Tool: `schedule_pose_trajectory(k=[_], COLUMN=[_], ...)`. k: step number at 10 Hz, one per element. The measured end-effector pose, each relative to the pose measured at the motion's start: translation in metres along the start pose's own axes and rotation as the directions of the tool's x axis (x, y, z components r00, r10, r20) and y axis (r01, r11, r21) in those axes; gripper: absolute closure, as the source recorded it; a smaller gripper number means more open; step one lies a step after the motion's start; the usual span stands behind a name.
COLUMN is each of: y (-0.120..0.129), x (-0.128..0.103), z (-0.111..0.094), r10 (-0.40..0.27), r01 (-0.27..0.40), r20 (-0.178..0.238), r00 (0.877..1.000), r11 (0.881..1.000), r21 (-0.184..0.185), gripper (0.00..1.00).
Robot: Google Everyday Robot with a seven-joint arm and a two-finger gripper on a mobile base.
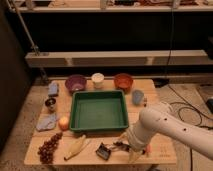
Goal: Place brush in table surface
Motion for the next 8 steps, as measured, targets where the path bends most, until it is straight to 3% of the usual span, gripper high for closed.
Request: schedule_pose_trajectory(k=[2,3,4,8], y=[0.000,-0.001,-0.001,-0.013], x=[0.000,0.000,-0.001,-0.004], z=[0.001,0.003,0.005,0.002], r10=[0.004,0.012,0.022,0.040], r01=[-0.004,-0.012,-0.021,-0.041], r20=[-0.002,-0.009,-0.016,0.010], r00=[1.000,1.000,1.000,0.999], r11=[1.000,1.000,0.998,0.994], r21=[-0.002,0.014,0.061,0.098], gripper=[0.35,0.35,0.35,0.35])
